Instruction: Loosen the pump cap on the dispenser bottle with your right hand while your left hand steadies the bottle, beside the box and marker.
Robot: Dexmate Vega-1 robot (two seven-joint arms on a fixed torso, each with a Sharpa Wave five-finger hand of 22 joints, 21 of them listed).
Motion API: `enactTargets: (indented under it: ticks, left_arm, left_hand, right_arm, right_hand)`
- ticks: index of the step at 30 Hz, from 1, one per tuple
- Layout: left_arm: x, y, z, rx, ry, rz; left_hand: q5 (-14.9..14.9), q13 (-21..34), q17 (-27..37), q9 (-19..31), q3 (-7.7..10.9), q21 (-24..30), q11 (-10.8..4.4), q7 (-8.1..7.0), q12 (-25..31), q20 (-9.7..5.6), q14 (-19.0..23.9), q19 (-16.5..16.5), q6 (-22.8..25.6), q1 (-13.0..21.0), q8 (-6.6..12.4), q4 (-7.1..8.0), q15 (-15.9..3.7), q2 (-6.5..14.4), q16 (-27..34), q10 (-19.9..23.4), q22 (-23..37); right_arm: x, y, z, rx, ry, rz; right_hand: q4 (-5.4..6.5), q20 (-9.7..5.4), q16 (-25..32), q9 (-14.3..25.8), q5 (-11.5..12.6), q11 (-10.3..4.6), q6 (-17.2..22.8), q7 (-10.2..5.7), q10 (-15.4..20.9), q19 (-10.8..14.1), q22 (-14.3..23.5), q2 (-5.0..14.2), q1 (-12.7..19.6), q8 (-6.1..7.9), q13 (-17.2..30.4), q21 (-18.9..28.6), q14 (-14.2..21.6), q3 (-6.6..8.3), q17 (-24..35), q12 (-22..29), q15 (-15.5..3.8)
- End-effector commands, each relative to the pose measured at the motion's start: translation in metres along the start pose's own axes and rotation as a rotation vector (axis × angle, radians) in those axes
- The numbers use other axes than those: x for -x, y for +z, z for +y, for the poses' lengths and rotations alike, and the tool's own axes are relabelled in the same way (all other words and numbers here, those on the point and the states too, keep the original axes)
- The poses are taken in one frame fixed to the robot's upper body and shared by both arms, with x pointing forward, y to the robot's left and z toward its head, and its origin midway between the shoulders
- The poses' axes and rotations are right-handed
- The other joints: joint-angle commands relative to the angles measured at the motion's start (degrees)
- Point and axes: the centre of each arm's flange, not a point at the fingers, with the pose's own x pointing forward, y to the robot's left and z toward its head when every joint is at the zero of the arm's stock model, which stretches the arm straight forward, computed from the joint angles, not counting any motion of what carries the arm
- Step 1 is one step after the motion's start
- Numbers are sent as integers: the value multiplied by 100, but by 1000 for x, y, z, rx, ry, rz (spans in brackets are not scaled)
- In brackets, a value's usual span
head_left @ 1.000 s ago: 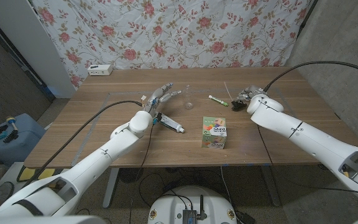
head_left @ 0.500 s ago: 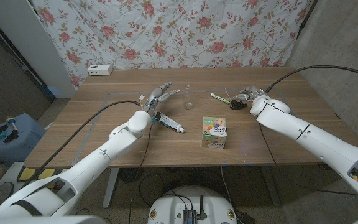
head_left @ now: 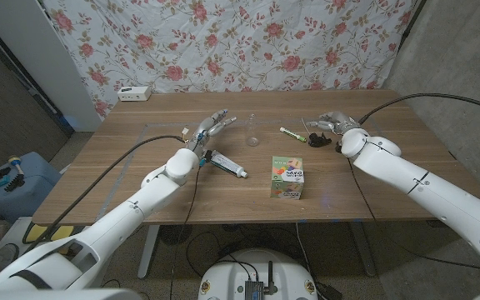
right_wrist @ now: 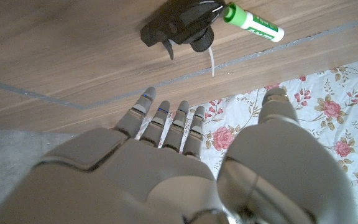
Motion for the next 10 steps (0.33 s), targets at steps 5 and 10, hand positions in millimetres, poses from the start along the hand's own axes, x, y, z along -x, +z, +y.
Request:
enactTargets:
  ticks: [5, 10]
  left_arm:
    - [-5, 0, 14, 63, -16, -72]
    - [-3, -5, 13, 108, -5, -75]
  left_hand:
    - [-42, 5, 9, 5, 38, 30, 1, 65, 25, 6, -20, 72, 13, -89, 31, 93, 9, 176, 33, -3, 12]
    - [-63, 5, 2, 5, 49, 44, -10, 79, 39, 9, 7, 118, 39, -115, 40, 108, 0, 230, 39, 26, 12]
  right_arm:
    - [1, -10, 3, -175, -16, -141]
    - [1, -16, 9, -231, -23, -149]
  right_hand:
    - [67, -204, 58, -33, 13, 1, -225, -27, -164, -49, 8, 133, -249, 35, -59, 17, -218, -91, 2, 60, -176]
    - [63, -266, 69, -43, 5, 8, -257, 173, -185, -30, 7, 149, -286, 42, -72, 29, -224, -115, -11, 65, -174]
